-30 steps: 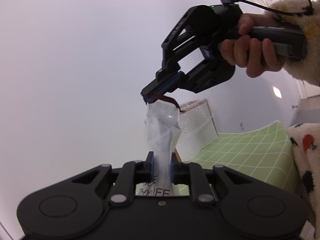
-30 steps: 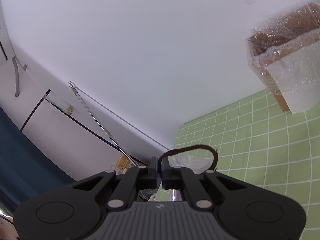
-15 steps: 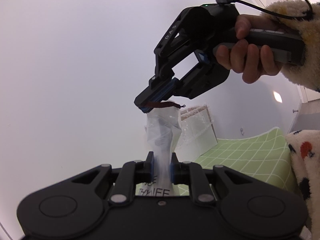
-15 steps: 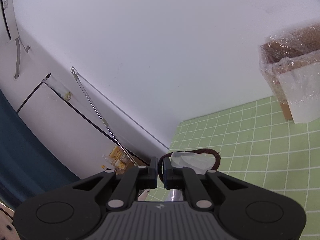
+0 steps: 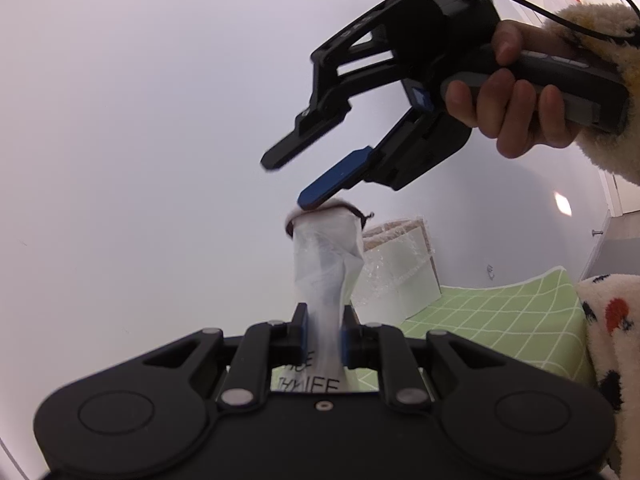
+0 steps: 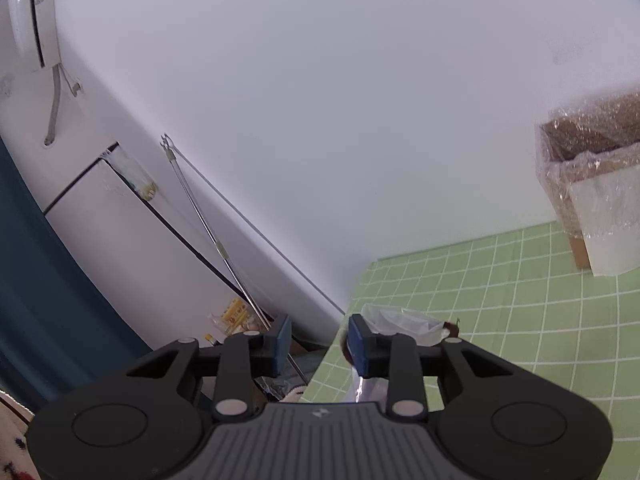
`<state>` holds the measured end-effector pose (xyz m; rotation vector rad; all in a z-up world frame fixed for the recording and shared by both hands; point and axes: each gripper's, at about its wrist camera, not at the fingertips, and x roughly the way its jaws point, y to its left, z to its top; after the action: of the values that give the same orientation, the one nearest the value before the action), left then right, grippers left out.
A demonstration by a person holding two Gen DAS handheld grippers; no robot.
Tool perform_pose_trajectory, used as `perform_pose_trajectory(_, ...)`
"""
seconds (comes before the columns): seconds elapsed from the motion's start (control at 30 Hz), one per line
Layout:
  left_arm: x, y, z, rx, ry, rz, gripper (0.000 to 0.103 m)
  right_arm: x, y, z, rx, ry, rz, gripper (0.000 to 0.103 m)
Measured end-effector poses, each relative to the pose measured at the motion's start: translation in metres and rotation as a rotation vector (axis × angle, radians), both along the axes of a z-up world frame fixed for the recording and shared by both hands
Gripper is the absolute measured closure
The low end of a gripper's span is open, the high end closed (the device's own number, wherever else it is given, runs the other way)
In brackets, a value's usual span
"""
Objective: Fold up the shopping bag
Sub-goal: 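Hold the rolled bag up with the left gripper while the right gripper loops the rubber band over it, then hold the rolled bag with the left gripper while the right gripper stretches the band down around it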
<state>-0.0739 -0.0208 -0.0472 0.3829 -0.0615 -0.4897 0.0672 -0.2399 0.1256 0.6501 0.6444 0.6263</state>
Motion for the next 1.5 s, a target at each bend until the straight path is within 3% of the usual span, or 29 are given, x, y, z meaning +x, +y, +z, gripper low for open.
perform_pose_trajectory(0.3, -0.004, 0.005, 0.002, 0.006, -0.021, 0.002, 0.087, -0.009, -0.029, 0.015, -0.037, -0.059, -0.105, 0.061)
perform_pose_trajectory(0.47, -0.008, 0.004, 0.001, 0.023, -0.035, -0.006, 0.087, 0.000, -0.026, 0.014, -0.136, -0.039, -0.074, 0.061)
perform_pose_trajectory(0.77, -0.015, 0.006, 0.002, 0.046, -0.055, -0.012, 0.087, 0.000, -0.014, -0.002, -0.208, 0.021, -0.009, 0.061)
perform_pose_trajectory(1.1, -0.021, 0.011, 0.005, 0.054, -0.074, -0.029, 0.087, 0.006, -0.010, -0.012, -0.153, 0.115, 0.060, 0.061)
perform_pose_trajectory(1.3, -0.033, 0.020, 0.001, 0.149, -0.140, -0.079, 0.087, 0.021, -0.015, -0.023, -0.113, 0.286, 0.135, 0.062)
perform_pose_trajectory(1.4, -0.039, 0.027, 0.001, 0.198, -0.194, -0.123, 0.087, 0.024, -0.017, -0.025, -0.092, 0.307, 0.193, 0.061)
perform_pose_trajectory(1.5, -0.047, 0.034, 0.003, 0.244, -0.270, -0.177, 0.087, 0.032, -0.026, -0.041, 0.085, 0.385, 0.324, 0.060)
